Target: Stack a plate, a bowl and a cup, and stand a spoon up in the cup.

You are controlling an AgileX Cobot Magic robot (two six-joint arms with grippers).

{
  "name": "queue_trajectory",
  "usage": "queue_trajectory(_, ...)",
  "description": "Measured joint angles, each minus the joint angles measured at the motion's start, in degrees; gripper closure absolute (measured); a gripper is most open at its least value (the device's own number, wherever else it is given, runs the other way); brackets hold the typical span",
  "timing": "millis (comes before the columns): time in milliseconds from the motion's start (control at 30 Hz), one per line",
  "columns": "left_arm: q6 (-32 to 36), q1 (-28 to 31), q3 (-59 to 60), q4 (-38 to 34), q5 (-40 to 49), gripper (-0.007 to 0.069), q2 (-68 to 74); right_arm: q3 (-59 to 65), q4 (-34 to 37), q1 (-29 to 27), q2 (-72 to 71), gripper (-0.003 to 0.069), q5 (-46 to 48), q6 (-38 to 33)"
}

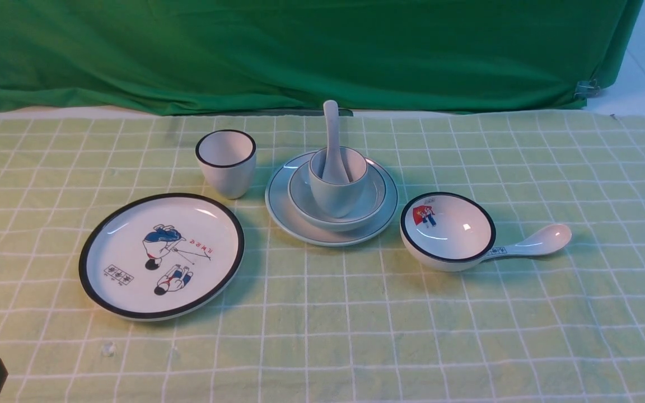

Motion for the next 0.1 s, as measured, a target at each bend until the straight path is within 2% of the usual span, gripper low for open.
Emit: queue_trajectory(100, 0.00, 0.00, 0.00, 0.00, 0.00, 0.0608, 0.00, 0.00, 0.00, 0.00, 0.00, 0.0429, 0.00, 0.00)
